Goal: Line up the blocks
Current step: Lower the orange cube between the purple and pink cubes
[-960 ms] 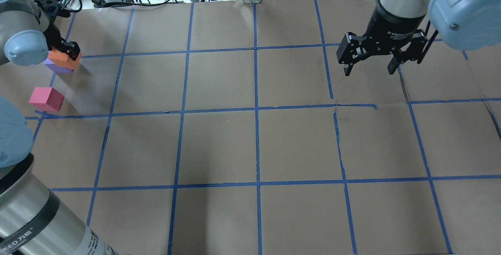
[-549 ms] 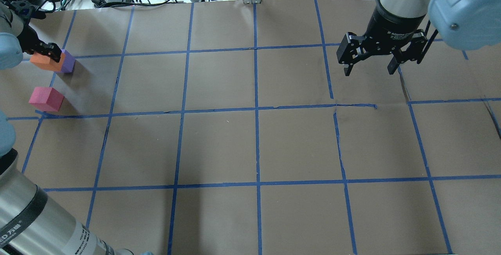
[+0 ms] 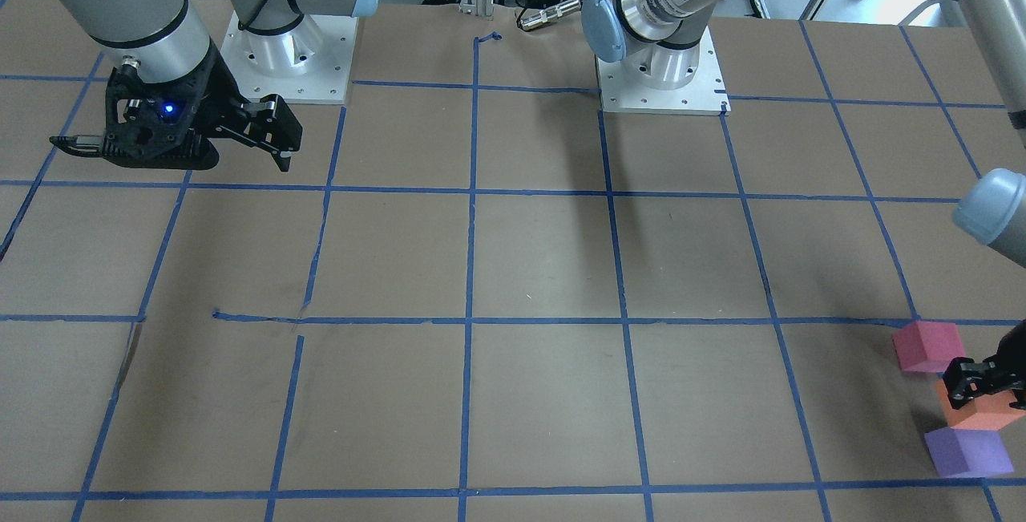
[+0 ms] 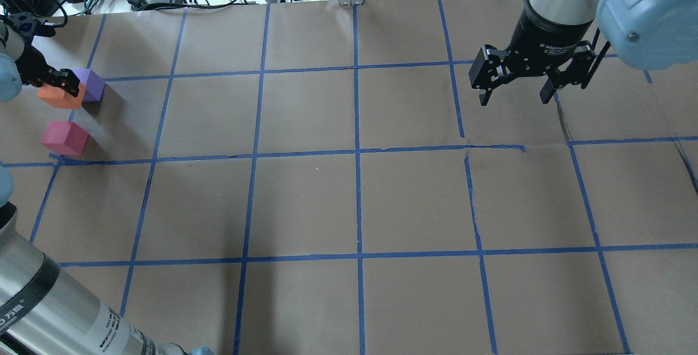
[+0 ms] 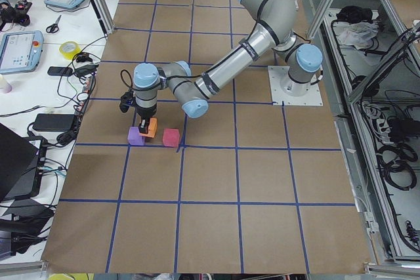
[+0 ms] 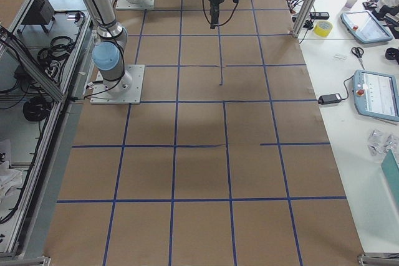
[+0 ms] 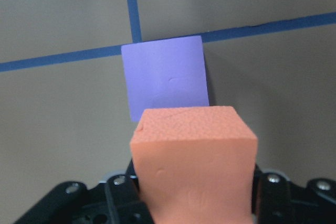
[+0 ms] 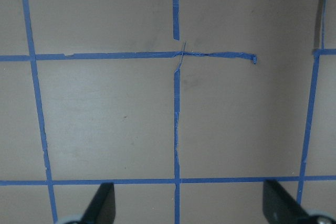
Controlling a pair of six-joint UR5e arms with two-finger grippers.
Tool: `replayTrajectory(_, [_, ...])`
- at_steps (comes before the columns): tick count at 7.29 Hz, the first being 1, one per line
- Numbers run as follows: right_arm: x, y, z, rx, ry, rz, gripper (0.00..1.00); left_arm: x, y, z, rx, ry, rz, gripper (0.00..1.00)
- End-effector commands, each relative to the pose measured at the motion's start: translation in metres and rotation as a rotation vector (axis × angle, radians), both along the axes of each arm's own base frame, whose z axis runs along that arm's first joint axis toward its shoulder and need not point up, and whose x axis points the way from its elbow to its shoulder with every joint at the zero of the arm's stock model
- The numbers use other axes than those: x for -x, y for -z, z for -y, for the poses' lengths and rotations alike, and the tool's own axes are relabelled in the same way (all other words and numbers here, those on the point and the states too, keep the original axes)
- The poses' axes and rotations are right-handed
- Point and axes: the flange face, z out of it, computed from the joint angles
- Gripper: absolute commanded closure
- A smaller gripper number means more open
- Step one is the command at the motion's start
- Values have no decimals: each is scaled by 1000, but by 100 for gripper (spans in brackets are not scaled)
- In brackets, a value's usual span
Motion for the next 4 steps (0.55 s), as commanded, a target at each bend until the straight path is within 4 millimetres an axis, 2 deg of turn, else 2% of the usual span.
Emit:
replayTrajectory(1, [-1, 0, 0, -2, -1, 0, 0, -12, 4, -4, 9, -21, -36, 90])
replayTrajectory(4, [0, 0, 0, 1, -2, -1, 0, -13, 20, -1, -5, -31, -63, 90])
